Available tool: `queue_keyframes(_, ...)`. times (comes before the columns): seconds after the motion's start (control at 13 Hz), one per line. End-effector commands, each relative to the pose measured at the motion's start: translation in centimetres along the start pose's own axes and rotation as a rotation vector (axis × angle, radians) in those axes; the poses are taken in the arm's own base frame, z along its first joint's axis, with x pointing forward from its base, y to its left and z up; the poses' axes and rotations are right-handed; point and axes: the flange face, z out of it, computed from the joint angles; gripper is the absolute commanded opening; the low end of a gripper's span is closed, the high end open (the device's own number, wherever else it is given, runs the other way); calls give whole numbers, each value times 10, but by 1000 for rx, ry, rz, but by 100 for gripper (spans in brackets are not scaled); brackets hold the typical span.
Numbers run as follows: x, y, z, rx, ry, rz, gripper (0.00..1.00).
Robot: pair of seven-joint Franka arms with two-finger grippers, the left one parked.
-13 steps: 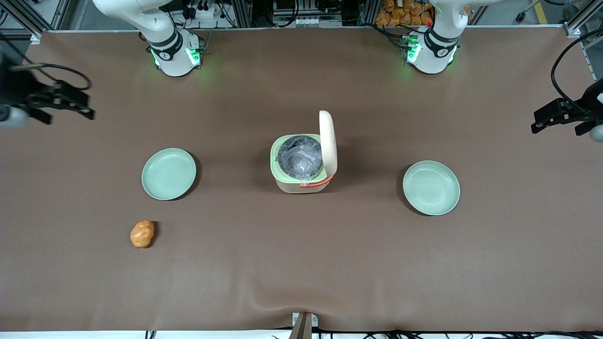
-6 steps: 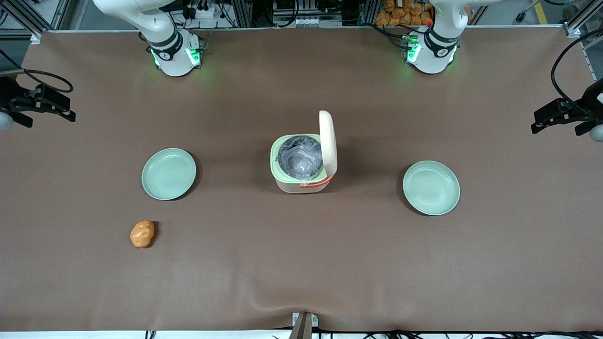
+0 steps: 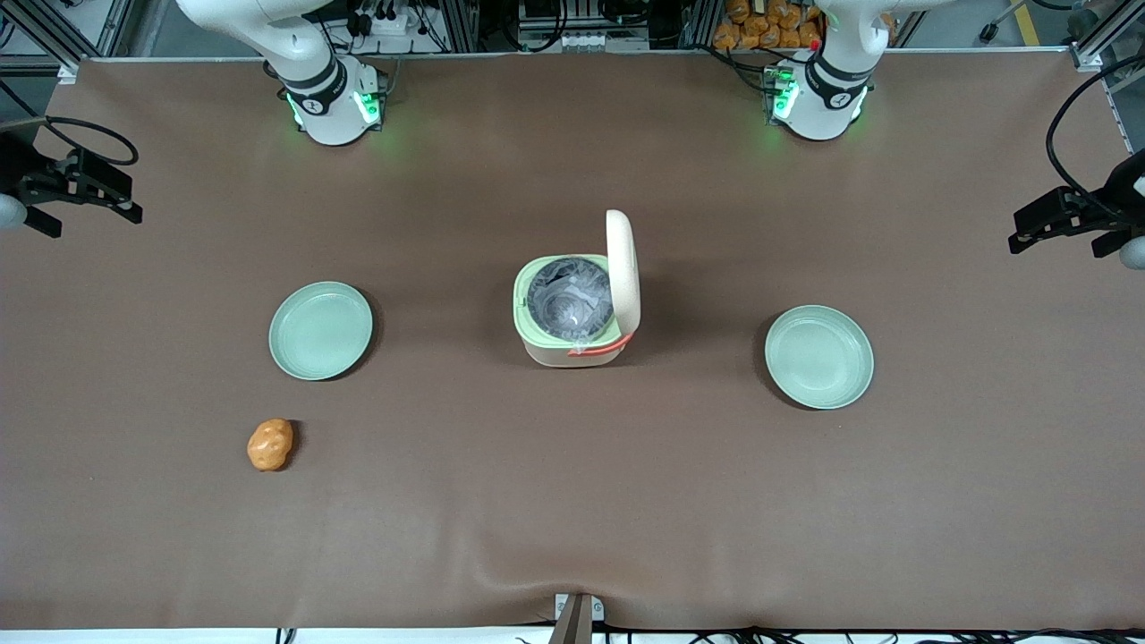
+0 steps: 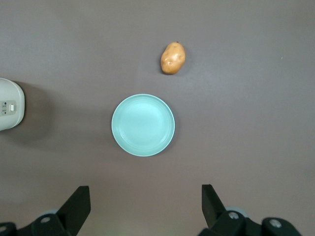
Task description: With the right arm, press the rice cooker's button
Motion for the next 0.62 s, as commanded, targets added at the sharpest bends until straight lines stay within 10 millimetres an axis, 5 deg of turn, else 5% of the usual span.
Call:
queue_keyframes(0.0, -4, -5, -9, -35, 28, -30, 100)
queue_keyframes(0.54, -3, -10, -9, -57, 16, -39, 100)
